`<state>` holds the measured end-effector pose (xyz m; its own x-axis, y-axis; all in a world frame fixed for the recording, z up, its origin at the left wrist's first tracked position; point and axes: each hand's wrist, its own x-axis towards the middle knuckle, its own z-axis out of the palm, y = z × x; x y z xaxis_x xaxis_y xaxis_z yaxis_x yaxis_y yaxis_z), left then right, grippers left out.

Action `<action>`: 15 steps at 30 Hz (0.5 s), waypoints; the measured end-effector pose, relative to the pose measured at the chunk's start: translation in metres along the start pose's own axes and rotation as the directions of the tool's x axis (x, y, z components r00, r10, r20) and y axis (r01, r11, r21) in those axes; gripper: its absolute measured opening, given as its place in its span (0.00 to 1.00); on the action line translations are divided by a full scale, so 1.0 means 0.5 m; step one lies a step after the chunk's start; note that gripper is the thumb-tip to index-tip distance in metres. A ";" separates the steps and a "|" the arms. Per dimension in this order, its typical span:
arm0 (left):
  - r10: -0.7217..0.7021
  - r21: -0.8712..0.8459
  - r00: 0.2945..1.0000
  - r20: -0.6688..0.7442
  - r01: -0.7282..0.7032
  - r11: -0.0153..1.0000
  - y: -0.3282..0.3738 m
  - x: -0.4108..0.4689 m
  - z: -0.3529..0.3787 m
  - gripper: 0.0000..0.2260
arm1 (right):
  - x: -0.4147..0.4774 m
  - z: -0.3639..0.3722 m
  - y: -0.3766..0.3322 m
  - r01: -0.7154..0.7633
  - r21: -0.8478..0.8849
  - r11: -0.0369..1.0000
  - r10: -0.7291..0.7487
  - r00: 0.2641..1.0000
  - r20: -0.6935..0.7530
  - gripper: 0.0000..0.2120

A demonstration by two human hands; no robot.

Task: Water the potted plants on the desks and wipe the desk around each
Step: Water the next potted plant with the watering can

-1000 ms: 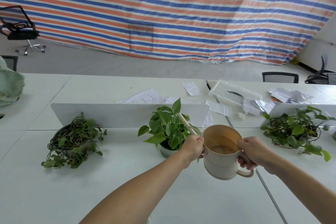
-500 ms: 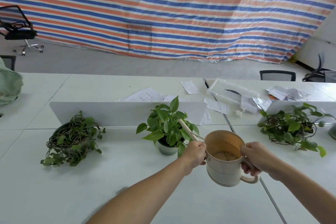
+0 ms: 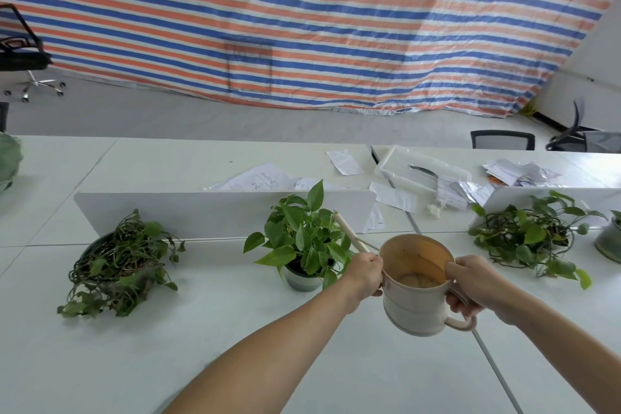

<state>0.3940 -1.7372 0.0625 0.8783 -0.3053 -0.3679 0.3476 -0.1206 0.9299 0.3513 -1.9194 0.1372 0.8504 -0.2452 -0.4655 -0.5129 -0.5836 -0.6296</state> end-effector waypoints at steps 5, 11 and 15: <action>0.013 -0.014 1.000 -0.004 -0.013 1.000 0.013 0.005 -0.016 0.12 | 0.011 0.001 -0.020 0.012 -0.001 1.000 -0.012 1.000 0.003 0.09; 0.022 -0.017 0.999 -0.029 -0.022 1.000 0.011 0.001 -0.036 0.12 | 0.010 0.013 -0.036 0.043 -0.009 0.999 -0.043 0.999 0.009 0.08; 0.034 -0.019 0.998 -0.049 -0.035 0.999 0.006 -0.014 -0.044 0.11 | 0.005 0.022 -0.037 0.048 -0.021 0.999 -0.047 0.999 0.022 0.08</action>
<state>0.3959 -1.7146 0.0678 0.9045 -0.2626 -0.3361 0.3233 -0.0917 0.9418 0.3618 -1.9008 0.1410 0.8708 -0.2000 -0.4490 -0.4692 -0.6105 -0.6380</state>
